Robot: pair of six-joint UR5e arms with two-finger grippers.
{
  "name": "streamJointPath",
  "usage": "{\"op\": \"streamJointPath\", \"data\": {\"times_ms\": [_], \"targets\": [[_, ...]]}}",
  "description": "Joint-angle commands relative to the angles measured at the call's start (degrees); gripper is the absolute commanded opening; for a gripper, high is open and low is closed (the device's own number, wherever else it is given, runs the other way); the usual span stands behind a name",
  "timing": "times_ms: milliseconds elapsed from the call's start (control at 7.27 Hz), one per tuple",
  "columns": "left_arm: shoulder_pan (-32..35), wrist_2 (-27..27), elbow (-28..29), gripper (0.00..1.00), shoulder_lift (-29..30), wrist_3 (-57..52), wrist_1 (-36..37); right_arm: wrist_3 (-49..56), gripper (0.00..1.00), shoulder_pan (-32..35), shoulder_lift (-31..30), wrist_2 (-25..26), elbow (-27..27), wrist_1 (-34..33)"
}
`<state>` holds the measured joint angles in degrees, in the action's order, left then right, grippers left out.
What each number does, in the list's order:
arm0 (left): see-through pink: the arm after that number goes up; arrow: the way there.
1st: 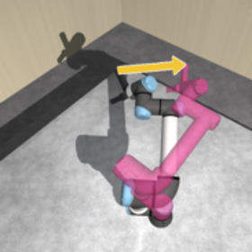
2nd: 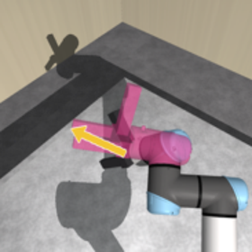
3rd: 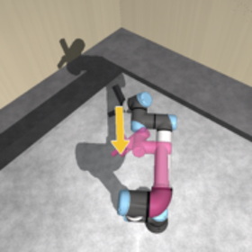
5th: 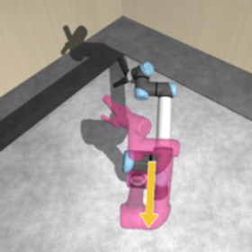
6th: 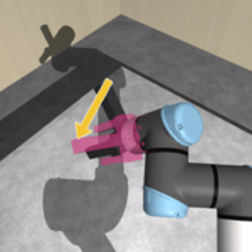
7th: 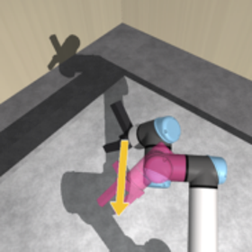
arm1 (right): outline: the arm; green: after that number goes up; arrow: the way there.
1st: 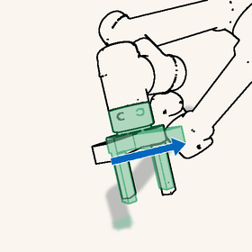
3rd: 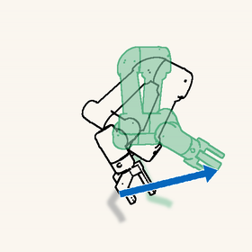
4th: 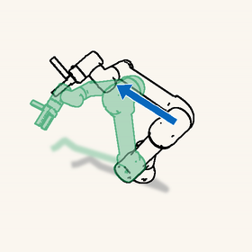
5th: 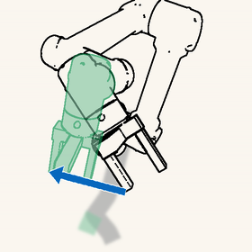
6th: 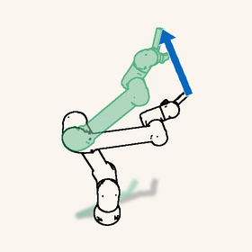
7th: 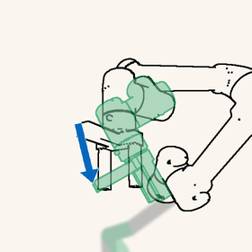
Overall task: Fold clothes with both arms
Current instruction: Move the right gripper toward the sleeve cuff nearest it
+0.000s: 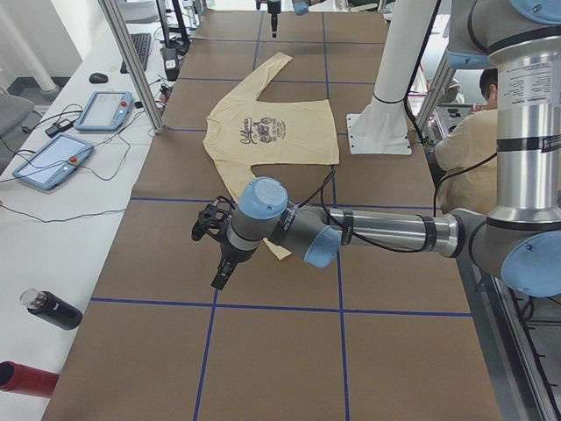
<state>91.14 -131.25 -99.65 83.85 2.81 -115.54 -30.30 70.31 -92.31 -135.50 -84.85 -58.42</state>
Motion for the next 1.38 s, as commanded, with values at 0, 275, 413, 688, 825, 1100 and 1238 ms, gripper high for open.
{"op": "streamJointPath", "data": {"times_ms": [0, 275, 413, 688, 825, 1100, 1238], "targets": [[0.0, -2.32, 0.24, 1.0, 0.0, 0.09, 0.14, -4.32, 0.92, -1.92, 0.29, -0.11, 1.53, 2.61], [0.0, -2.43, 0.43, 1.0, 0.0, 0.09, -0.12, -4.5, 0.89, -2.45, 0.02, -0.11, 2.14, 2.52], [0.0, -2.43, 0.42, 1.0, 0.0, 0.09, -0.13, -4.67, 0.97, -3.67, 0.2, -0.03, 2.23, 2.52], [0.0, -3.22, 0.51, 1.0, 0.0, 0.09, -0.12, -5.46, 0.98, -5.43, 0.55, -0.03, 2.94, 2.52], [0.0, -3.22, 0.51, 1.0, 0.0, 0.09, -0.13, -5.9, 0.96, -5.71, 0.55, -0.03, 2.94, 2.52], [0.0, -3.22, 0.51, 1.0, 0.0, 0.09, -0.04, -5.99, 0.86, -5.88, 0.55, -0.11, 3.37, 2.43], [0.0, -3.22, 0.51, 1.0, 0.0, 0.09, -0.12, -6.17, 0.69, -5.88, 0.55, -0.11, 3.9, 2.43]]}}
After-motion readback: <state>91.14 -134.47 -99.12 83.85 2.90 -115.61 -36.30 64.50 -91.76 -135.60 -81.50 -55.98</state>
